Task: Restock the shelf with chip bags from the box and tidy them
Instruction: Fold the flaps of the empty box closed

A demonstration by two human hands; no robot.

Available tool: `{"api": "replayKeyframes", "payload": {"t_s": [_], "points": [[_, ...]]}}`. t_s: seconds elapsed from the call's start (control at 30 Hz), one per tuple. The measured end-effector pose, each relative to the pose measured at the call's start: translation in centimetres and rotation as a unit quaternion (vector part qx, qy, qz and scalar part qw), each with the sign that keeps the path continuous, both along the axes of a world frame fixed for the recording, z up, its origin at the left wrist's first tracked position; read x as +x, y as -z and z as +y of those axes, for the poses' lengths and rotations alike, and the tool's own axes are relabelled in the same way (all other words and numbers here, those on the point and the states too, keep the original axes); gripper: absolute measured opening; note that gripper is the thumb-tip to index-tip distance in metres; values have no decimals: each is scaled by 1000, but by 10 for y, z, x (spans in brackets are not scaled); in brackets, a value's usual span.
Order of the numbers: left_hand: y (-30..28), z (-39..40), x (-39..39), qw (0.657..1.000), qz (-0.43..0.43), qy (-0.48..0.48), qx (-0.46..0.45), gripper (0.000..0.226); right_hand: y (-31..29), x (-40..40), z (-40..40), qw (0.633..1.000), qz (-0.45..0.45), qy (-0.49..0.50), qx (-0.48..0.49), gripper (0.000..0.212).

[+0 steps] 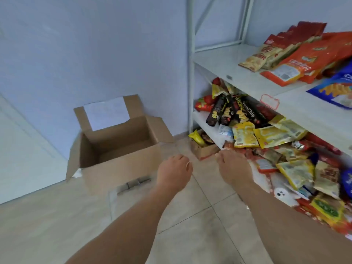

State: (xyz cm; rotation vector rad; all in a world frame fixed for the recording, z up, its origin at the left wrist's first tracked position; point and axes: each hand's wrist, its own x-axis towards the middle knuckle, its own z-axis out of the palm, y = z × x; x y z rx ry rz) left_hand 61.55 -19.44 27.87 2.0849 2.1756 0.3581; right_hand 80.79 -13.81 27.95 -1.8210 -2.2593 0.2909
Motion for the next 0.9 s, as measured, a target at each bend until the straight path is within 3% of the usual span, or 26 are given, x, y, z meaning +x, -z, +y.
{"api": "replayKeyframes", "payload": {"t_s": [0.13, 0.27, 0.43, 0.7, 0.9], "points": [[7, -20, -74, 995, -39, -86, -19, 35, 12, -85, 1, 997, 69, -23, -33, 34], [6, -20, -132, 989, -24, -142, -30, 36, 21, -156, 15, 992, 102, -55, -56, 36], [36, 11, -195, 965, -89, -247, -19, 40, 45, -230, 55, 978, 156, -67, -118, 36], [117, 128, -275, 960, -78, -263, -58, 46, 124, -330, 170, 957, 199, -31, -207, 40], [194, 221, -306, 969, -58, -218, -105, 50, 199, -368, 261, 927, 260, 84, -256, 46]]}}
